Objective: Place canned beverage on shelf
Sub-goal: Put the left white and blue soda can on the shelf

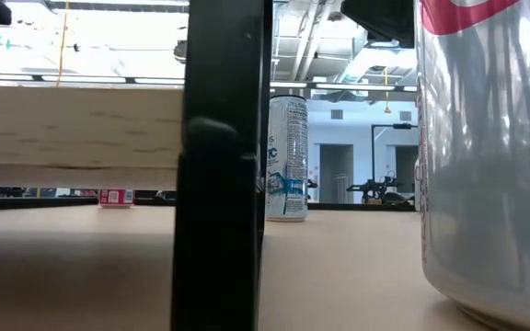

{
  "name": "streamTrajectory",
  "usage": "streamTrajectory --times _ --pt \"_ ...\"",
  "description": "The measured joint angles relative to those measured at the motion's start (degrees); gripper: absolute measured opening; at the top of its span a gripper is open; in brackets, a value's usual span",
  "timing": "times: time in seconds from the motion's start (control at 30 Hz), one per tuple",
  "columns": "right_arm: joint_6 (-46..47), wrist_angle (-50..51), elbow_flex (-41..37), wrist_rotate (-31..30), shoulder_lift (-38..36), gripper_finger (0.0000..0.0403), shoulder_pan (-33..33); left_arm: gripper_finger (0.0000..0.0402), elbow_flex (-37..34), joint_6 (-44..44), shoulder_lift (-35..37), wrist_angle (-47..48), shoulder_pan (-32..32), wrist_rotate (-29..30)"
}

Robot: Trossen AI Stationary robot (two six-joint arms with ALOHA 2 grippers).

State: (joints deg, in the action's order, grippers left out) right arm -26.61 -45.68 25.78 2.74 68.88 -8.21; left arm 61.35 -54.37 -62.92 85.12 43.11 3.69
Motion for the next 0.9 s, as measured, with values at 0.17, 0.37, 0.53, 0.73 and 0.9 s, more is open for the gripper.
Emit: streamTrajectory --times 0.17,0.37,0.53,0.73,0.9 --pt "0.0 0.1 0.0 0.0 0.0 0.0031 0.0 0.0306 -4.6 2.4 0.0 -3.7 0.0 -1.7" --pt "-0.3 0.1 0.0 0.0 0.0 0.0031 0.0 0.0304 -5.4 3.3 0.0 -4.5 0.0 -2.4" --pt "-0.4 0.1 0.0 0.0 0.0 0.0031 0.0 0.0285 -5.4 3.2 0.0 -3.9 0.0 -3.1" --pt "-0.4 0.1 0.0 0.0 0.0 0.0031 0.0 0.0245 -5.4 3.1 0.0 -3.5 -0.1 -4.1" --pt "-0.8 0.0 0.0 0.0 0.0 0.0031 0.0 0.024 -2.3 3.2 -0.1 -2.8 -2.4 -4.7"
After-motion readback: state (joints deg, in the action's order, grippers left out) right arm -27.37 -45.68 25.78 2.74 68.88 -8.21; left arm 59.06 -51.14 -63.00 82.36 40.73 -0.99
